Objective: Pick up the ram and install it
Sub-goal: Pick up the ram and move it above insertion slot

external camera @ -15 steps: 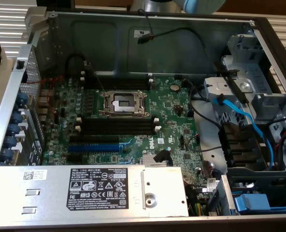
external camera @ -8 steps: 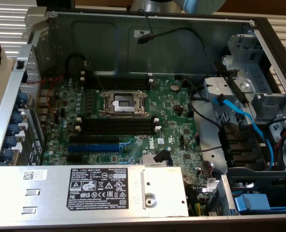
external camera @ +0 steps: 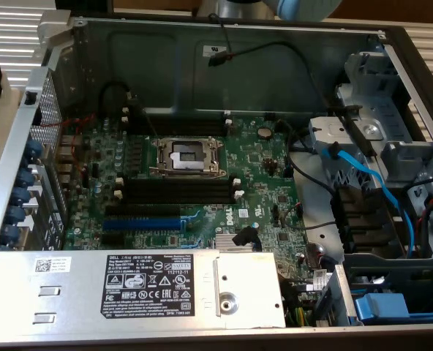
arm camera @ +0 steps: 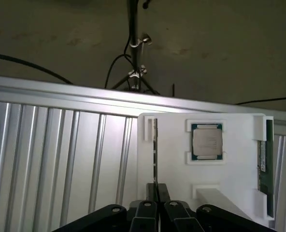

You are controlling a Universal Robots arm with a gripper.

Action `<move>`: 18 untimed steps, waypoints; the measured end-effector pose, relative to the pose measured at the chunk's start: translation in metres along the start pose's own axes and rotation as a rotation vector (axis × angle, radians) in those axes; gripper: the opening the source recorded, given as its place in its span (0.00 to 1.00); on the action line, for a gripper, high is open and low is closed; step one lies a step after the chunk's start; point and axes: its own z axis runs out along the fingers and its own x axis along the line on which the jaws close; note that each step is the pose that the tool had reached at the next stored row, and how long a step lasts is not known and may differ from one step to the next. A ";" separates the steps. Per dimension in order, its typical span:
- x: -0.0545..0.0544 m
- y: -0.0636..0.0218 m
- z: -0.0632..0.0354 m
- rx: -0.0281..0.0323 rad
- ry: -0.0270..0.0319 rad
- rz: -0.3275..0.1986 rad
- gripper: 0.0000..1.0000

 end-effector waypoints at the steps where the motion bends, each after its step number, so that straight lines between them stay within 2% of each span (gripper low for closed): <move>1: 0.000 0.0002 -0.0046 0.0000 0.0000 0.000 0.12; 5: -0.001 0.0007 -0.0220 0.0000 0.0002 0.000 0.12; 8: -0.001 0.0010 -0.0284 0.0000 0.0002 0.000 0.12; 18: -0.001 0.0009 -0.0298 0.0006 -0.0014 0.014 0.12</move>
